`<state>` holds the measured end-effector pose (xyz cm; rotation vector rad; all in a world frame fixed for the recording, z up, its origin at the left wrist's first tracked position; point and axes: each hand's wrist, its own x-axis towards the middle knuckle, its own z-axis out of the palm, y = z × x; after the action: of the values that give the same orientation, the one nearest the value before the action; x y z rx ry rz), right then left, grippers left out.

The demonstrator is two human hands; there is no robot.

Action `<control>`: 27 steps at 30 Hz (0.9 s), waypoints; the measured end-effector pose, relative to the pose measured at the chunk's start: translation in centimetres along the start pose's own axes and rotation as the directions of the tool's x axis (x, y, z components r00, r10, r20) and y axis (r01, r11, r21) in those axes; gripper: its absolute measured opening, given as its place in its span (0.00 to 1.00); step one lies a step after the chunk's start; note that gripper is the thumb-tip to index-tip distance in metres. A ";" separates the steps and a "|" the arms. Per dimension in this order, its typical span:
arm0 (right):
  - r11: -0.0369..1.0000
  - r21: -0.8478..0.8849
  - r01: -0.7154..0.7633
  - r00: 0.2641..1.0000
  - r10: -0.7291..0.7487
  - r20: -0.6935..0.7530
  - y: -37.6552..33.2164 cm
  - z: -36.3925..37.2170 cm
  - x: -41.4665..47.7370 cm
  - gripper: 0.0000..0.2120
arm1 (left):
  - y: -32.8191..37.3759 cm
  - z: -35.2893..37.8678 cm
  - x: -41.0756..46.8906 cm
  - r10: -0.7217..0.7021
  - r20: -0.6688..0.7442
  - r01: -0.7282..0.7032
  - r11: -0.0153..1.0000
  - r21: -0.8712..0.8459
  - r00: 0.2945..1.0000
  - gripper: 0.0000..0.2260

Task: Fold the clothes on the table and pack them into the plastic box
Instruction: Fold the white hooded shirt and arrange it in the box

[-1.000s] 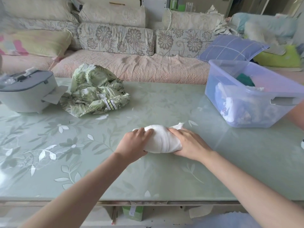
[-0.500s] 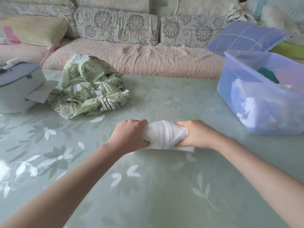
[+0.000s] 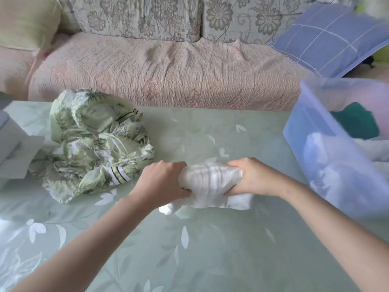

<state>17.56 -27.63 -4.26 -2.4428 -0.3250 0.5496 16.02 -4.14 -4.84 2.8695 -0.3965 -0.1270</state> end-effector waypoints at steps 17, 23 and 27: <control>0.969 -0.065 -0.240 0.959 0.226 -0.174 3.7 -30.5 -22.2 0.21 | 31.1 -17.9 6.1 0.218 0.038 -0.206 0.959 -0.195 0.975 0.17; 0.965 0.026 -0.261 0.957 0.262 -0.122 10.8 -34.0 -24.0 0.24 | 38.8 -13.8 9.7 0.244 0.066 -0.230 0.959 -0.166 0.968 0.17; 0.956 -0.077 -0.284 0.959 0.284 -0.014 17.0 -33.7 -21.8 0.18 | 41.0 -9.6 11.4 0.207 0.142 -0.180 0.967 -0.181 0.968 0.16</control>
<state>15.41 -65.85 16.65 -2.5834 0.0098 0.6661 17.64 -43.42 14.08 2.6464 -0.6628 -0.3394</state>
